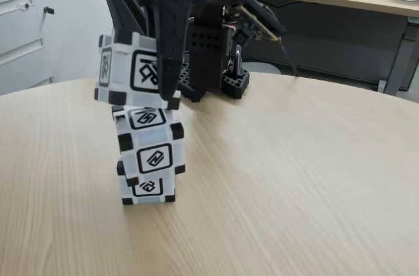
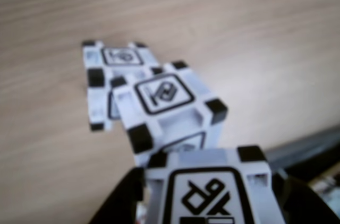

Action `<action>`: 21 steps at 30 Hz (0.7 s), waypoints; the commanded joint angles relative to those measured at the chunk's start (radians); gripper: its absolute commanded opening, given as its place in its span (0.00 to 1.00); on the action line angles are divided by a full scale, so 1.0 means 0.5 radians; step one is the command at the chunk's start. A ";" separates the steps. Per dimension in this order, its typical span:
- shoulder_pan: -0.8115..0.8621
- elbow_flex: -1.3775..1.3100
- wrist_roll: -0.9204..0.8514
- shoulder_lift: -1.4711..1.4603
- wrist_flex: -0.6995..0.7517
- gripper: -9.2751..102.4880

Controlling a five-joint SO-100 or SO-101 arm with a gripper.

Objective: Stack cubes from left to right.

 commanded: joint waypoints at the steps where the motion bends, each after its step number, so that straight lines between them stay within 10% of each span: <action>1: -0.015 0.021 -0.025 -0.018 0.012 0.30; 21: -0.018 0.028 -0.012 -0.006 0.012 0.39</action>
